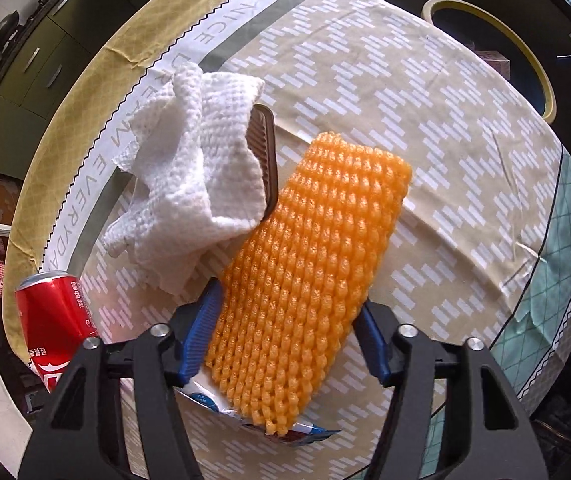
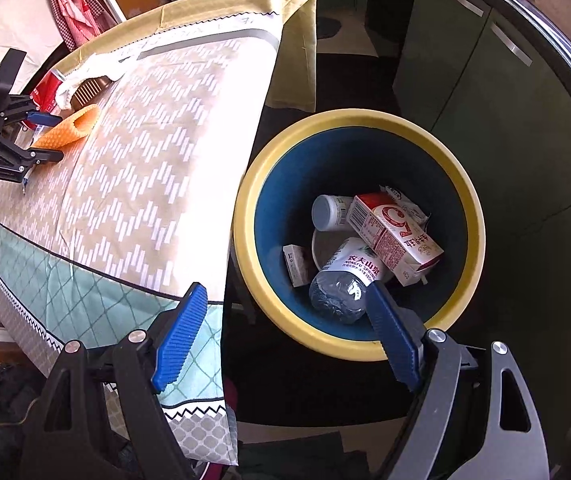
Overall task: Collect trash
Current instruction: 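Grasp the orange foam net sleeve with the left gripper, then carry the foam sleeve over the trash bin and open the left gripper, then grasp the red Coca-Cola can with the right gripper, then carry the cola can over the trash bin and open the right gripper, then grasp the white toothpaste tube with the left gripper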
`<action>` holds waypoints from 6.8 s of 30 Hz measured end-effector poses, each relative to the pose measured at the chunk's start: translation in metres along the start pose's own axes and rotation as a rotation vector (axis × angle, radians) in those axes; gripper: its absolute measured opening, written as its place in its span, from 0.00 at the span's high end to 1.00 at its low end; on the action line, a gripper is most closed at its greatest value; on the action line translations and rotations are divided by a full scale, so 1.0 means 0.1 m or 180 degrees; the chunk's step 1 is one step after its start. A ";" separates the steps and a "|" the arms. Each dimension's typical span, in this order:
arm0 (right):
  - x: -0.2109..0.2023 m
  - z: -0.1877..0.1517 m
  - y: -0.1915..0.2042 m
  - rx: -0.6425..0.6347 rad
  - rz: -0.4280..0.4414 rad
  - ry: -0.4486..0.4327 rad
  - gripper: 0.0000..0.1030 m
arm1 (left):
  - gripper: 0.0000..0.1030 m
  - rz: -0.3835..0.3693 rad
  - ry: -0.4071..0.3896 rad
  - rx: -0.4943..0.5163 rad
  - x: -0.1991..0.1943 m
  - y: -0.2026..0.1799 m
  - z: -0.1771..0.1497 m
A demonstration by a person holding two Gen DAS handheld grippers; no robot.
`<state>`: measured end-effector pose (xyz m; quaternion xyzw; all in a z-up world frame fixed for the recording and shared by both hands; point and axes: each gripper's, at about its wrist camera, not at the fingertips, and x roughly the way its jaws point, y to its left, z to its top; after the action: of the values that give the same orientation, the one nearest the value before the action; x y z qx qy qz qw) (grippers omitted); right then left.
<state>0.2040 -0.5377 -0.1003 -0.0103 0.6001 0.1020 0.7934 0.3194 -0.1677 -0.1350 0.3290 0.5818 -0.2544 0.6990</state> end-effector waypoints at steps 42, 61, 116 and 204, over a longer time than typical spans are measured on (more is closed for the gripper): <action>-0.75 -1.13 -0.92 0.0779 -0.0259 -0.0206 0.21 | 0.49 -0.0622 -0.0201 0.0215 -0.05 -2.65 2.42; -0.74 -0.03 0.46 0.0024 -0.0073 -0.0104 0.21 | 0.43 -0.0077 -0.0836 -0.0620 -1.51 -1.05 -0.76; 1.47 2.89 4.03 0.1320 0.0685 0.0770 0.17 | 0.31 0.0435 -0.0899 -0.1201 -1.38 -0.41 -3.39; 0.01 -0.07 -0.74 0.1243 0.0832 -0.0004 0.16 | 0.36 -0.0018 0.0194 -0.2766 -0.35 0.57 -0.88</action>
<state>0.2108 -0.6108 -0.1110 0.2212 0.6042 0.0859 0.7607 0.2977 -0.0646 -0.1008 0.0100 0.6561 0.0220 0.7543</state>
